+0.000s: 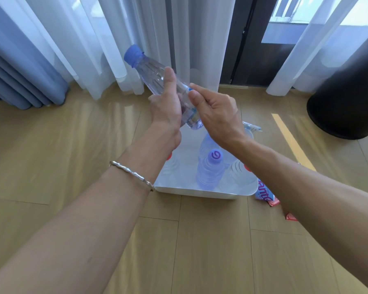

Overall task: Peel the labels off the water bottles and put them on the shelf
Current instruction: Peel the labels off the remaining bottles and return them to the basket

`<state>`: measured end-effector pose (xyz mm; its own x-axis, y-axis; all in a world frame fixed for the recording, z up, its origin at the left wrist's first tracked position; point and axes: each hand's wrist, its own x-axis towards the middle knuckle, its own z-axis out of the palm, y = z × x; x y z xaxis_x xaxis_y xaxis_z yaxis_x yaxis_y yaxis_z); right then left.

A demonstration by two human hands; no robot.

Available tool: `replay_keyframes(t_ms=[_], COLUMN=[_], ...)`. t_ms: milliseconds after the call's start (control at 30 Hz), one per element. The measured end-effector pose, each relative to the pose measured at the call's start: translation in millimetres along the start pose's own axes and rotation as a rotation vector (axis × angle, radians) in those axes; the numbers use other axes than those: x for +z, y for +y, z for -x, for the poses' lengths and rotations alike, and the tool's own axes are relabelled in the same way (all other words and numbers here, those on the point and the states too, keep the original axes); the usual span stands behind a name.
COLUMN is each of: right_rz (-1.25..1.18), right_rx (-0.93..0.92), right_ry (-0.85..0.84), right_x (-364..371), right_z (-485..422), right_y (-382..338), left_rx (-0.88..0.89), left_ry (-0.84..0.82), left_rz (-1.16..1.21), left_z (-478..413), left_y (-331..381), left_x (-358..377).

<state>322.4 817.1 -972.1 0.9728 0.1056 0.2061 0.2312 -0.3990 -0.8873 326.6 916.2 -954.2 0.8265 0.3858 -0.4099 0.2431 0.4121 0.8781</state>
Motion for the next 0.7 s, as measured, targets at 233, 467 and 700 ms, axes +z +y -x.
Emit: replay_keyframes(t_ms=[233,467,700], right_rz=[0.124,-0.076,-0.476], right_rx=[-0.047,0.154,0.339], right_ry=[0.060,-0.048,-0.127], right_x=[6.4,0.4,-4.7], right_z=[-3.8,-16.6,-16.6], right_y=[5.8,11.7,7.7], left_rx=[-0.005,0.052,0.006], left_ry=[0.041,-0.014,-0.060], left_rz=[-0.058,-0.151,-0.144], left_z=[-3.7,-4.0,-8.8], left_y=[0.2,5.1,10.1], left_x=[-6.7,-18.5,-26.9])
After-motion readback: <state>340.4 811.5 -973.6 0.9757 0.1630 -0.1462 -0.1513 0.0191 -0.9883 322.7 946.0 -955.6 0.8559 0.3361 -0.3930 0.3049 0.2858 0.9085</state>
